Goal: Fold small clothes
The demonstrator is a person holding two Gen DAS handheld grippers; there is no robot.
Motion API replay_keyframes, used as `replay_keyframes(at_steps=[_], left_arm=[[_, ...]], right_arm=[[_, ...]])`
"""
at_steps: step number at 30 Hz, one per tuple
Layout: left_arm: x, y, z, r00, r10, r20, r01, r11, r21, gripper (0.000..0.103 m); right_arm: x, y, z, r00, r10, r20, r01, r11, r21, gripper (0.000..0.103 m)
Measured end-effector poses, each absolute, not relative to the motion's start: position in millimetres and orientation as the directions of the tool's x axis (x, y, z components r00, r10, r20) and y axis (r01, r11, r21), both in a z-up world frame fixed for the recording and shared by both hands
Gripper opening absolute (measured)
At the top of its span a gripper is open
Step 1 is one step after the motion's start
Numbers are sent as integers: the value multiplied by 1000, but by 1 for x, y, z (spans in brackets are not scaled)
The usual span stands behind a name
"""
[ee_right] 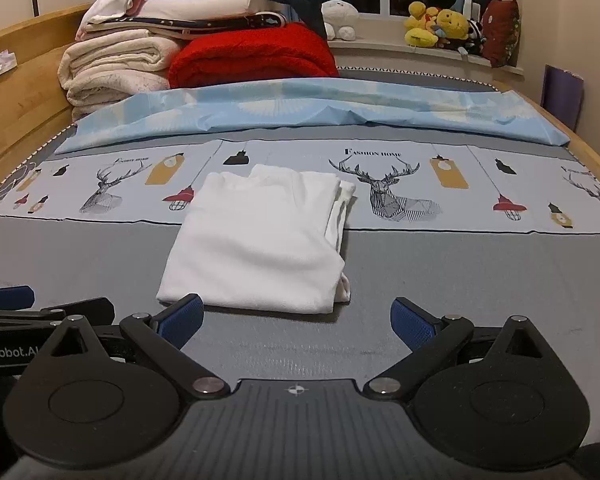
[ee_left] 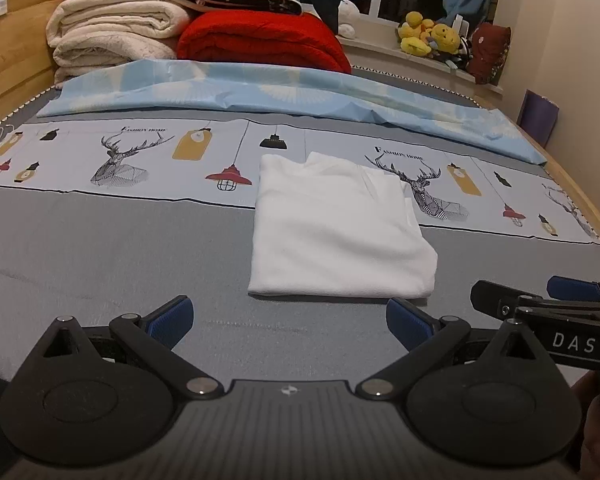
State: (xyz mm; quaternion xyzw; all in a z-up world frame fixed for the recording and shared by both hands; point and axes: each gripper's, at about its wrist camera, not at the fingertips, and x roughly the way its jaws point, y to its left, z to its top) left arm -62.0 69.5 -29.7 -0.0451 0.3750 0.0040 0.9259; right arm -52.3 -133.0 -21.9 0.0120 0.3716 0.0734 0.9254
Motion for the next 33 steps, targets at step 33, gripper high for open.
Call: replay_keyframes(at_steps=[33], left_arm=[[-61, 68, -33, 718, -38, -695, -36, 995, -92, 103]], right_arm=[[-54, -132, -21, 707, 127, -695, -116, 991, 63, 99]])
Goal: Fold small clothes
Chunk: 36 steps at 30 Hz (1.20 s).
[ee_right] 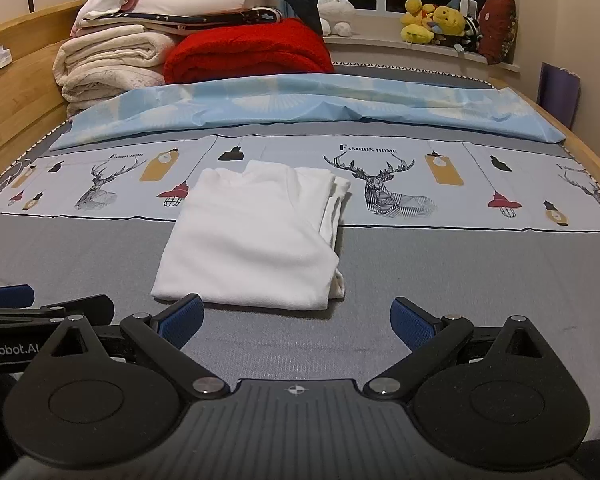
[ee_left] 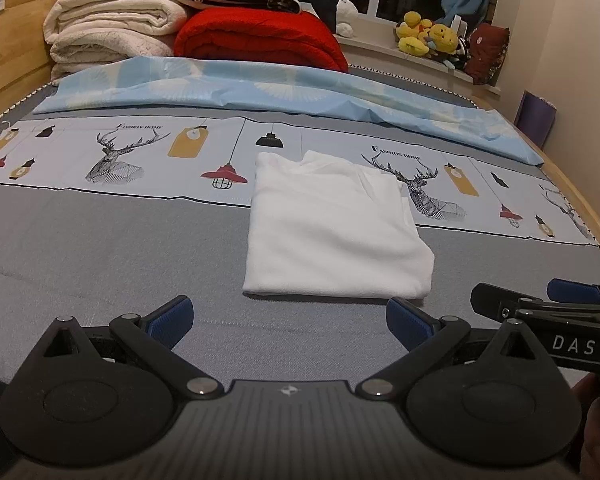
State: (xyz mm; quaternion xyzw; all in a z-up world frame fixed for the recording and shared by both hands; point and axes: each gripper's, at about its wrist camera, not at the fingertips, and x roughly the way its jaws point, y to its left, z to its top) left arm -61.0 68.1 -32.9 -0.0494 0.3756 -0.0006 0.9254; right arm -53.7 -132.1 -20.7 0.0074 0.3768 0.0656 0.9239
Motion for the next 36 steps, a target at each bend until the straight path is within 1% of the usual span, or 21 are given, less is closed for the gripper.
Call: replay_keyframes(at_steps=[36], left_arm=[[-62, 69, -33, 719, -50, -693, -19, 996, -92, 103]], right_arm=[[-52, -130, -24, 691, 124, -712, -103, 992, 72, 98]])
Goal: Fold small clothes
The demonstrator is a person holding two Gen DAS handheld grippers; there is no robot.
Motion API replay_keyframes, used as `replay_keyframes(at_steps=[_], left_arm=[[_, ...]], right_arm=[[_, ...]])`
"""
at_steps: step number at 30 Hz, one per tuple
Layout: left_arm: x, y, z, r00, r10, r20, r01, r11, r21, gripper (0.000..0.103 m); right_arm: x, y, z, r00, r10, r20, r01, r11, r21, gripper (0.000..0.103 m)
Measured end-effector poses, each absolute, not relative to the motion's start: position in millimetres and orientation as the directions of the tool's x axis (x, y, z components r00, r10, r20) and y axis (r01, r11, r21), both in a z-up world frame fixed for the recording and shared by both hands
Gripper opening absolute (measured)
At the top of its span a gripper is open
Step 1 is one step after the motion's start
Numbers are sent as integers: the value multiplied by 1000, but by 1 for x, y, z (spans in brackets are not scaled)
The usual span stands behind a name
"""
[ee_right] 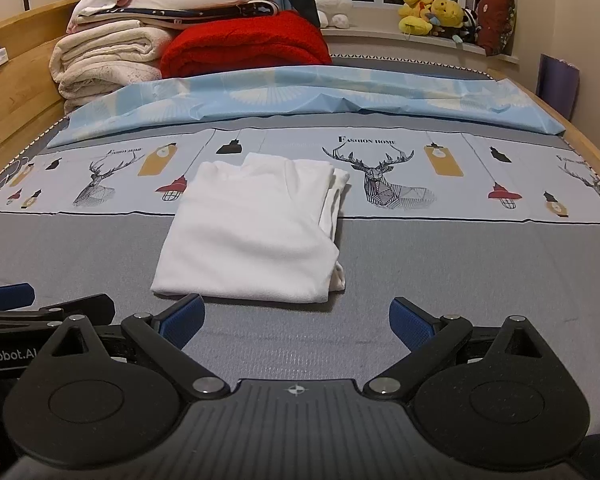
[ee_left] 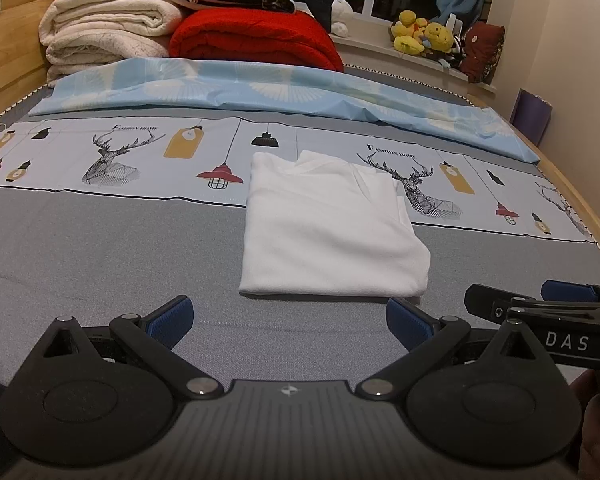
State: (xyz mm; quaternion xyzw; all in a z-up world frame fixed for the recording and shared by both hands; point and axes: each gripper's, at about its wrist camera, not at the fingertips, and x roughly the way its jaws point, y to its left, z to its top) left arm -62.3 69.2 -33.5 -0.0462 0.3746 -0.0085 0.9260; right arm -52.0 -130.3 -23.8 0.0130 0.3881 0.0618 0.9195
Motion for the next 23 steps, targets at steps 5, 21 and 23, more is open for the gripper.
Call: replay_keyframes(at_steps=[5, 21, 23], left_arm=[[-62, 69, -33, 719, -51, -693, -19, 996, -92, 103], [-63, 68, -34, 721, -51, -691, -20, 995, -94, 103], [-63, 68, -34, 720, -50, -692, -21, 995, -94, 103]], right_arm=[[-51, -130, -24, 690, 124, -713, -103, 992, 73, 98], [-51, -129, -24, 689, 124, -714, -101, 992, 75, 98], [-51, -129, -24, 689, 124, -714, -101, 992, 75, 98]])
